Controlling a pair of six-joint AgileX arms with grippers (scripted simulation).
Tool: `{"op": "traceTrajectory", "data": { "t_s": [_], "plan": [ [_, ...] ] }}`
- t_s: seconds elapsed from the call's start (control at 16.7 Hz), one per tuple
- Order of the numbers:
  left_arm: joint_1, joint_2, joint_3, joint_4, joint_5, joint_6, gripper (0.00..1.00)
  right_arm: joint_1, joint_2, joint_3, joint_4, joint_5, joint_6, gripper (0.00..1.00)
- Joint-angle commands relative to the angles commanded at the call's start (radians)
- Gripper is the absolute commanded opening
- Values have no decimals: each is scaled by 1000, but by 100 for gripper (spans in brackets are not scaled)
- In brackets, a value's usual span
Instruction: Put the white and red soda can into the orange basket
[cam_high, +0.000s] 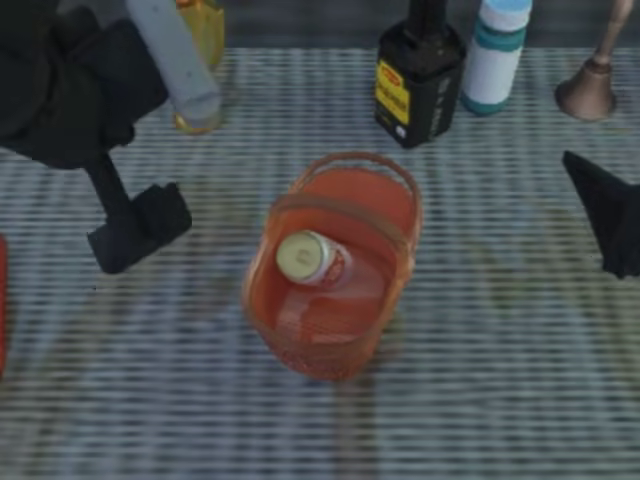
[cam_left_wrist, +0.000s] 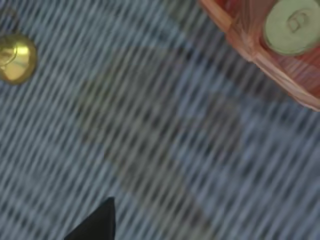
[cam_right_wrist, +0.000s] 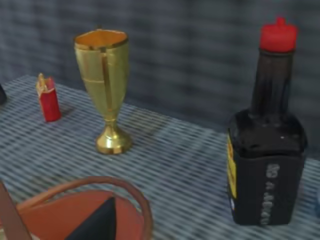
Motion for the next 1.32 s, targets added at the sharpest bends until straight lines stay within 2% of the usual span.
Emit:
{"op": "traceTrajectory", "data": {
  "t_s": [0.18, 0.36, 0.54, 0.66, 0.84, 1.32],
  "plan": [
    [-73, 295, 286, -178, -11, 146, 100, -39, -306, -145, -146, 144, 5, 100],
    [-140, 565, 547, -329, -25, 283, 100, -75, -585, -267, -272, 272, 7, 100],
    [-192, 772, 751, -436, -36, 392, 100, -103, -804, -353, -365, 371, 6, 100],
    [-217, 870, 849, -485, -43, 447, 100, -117, -905, -391, -407, 416, 5, 100],
    [-235, 939, 918, -519, -48, 488, 100, -126, -975, -415, -436, 447, 5, 100],
    [-233, 935, 885, -490, -48, 491, 100, -126, -978, -416, -437, 448, 5, 100]
  ]
}}
